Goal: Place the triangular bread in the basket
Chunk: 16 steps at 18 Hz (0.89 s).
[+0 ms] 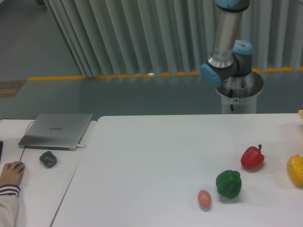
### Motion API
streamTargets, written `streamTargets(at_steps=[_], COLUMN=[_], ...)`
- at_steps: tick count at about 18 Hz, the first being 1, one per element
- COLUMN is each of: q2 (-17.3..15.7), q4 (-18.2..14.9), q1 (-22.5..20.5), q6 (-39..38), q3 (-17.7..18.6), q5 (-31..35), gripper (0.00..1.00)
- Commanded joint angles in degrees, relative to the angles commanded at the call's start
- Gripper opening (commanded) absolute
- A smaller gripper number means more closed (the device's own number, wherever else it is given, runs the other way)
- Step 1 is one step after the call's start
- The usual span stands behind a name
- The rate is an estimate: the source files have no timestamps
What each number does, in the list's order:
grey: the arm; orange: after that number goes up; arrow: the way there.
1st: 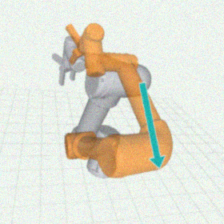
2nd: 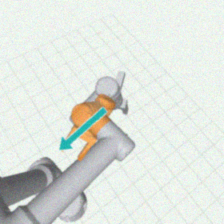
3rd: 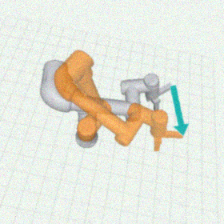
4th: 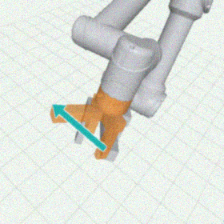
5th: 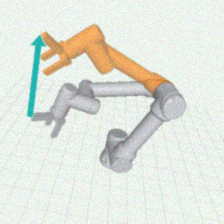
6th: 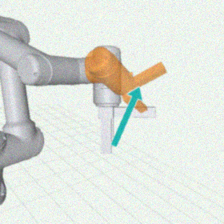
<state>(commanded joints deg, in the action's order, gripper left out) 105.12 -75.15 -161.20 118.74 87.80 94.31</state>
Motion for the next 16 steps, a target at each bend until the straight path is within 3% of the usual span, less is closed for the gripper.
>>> streamTargets(at_steps=[11, 16], q2=[2.4, 3.5], q4=[0.2, 0.2], q1=[9.8, 11.5], q6=[-4.4, -5.4], q3=[-3.5, -4.0], q5=[-1.3, -1.6], gripper=[1.00, 1.00])
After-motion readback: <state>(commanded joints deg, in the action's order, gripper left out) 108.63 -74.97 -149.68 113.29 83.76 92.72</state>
